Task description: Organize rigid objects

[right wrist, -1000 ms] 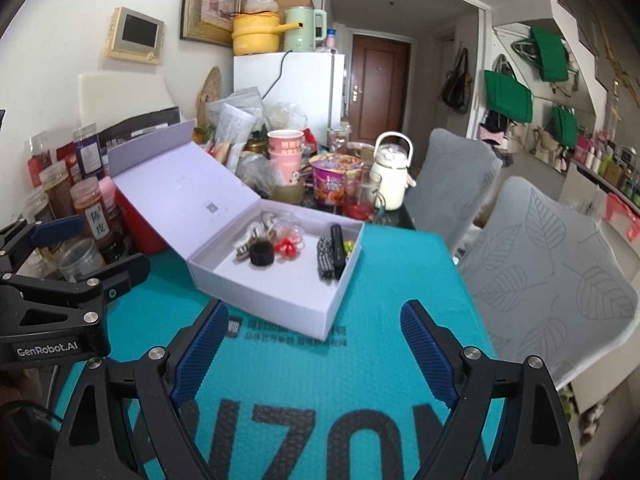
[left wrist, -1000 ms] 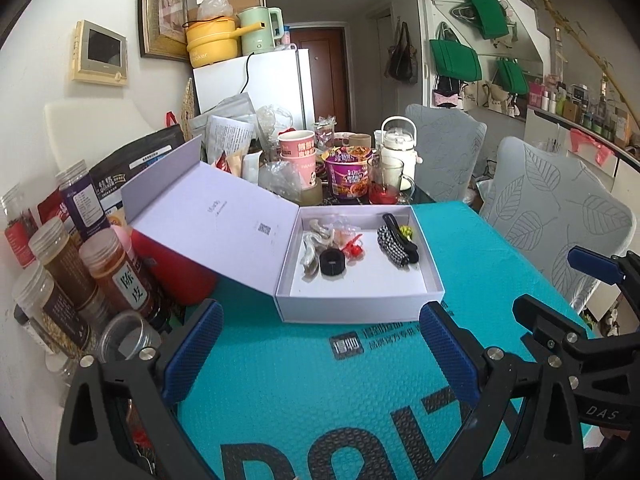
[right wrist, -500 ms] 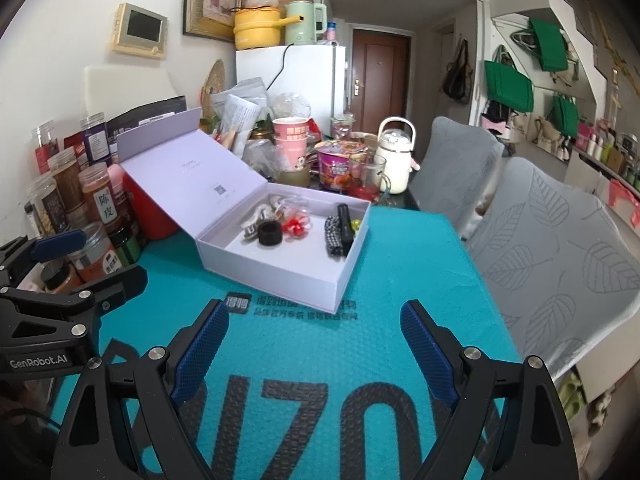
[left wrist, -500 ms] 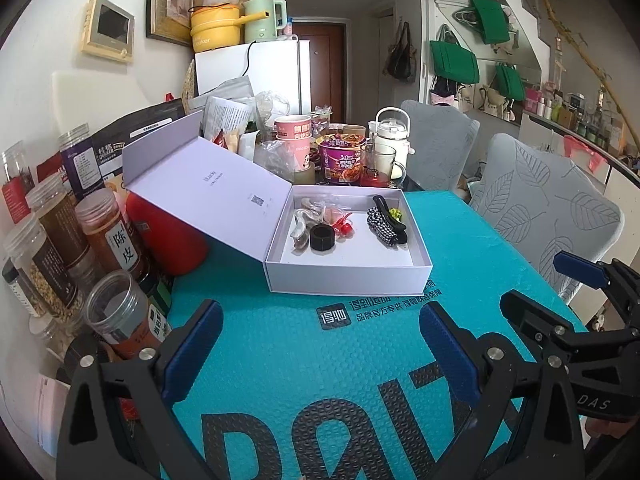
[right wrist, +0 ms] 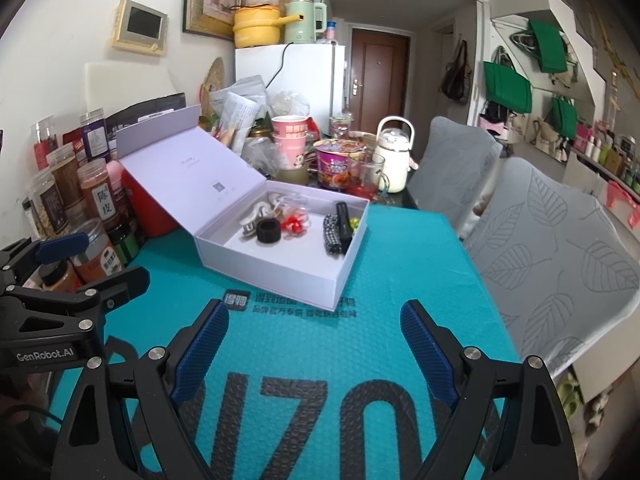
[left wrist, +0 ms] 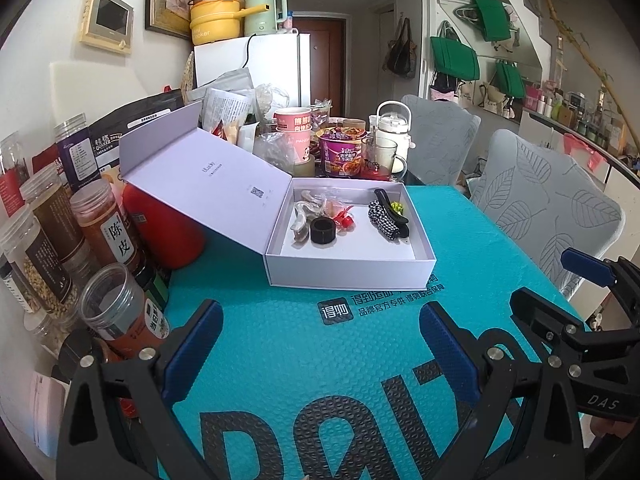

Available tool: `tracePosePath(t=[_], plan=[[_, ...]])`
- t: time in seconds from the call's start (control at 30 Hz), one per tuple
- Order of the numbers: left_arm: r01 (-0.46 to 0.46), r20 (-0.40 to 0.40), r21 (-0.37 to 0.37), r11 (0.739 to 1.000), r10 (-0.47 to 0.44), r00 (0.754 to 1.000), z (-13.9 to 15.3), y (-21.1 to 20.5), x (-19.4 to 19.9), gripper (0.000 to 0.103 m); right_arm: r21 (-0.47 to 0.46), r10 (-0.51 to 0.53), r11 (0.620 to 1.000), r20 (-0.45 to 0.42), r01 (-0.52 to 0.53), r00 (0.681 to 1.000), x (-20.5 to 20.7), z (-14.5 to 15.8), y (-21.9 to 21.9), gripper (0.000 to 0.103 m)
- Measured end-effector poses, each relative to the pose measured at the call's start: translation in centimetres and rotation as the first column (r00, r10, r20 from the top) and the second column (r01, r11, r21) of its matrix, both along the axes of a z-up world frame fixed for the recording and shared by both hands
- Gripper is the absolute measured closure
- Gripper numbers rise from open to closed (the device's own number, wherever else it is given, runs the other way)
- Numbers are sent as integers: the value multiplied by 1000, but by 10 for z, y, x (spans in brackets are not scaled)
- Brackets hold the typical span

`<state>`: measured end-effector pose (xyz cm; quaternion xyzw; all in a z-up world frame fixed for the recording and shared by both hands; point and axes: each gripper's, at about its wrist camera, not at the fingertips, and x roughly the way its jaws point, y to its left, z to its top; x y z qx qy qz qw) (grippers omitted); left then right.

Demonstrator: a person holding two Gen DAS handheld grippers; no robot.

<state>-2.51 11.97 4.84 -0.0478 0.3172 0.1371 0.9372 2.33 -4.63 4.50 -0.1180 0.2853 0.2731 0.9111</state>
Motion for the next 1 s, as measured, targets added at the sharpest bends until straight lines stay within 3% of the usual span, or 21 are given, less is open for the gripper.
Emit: tracePosePath(t=[1.0], plan=[[9,-5,11,1000,-9,1000,2,-4,-3,3,-12,-10,1000,-7,10,1000,0,-4,-3,14]])
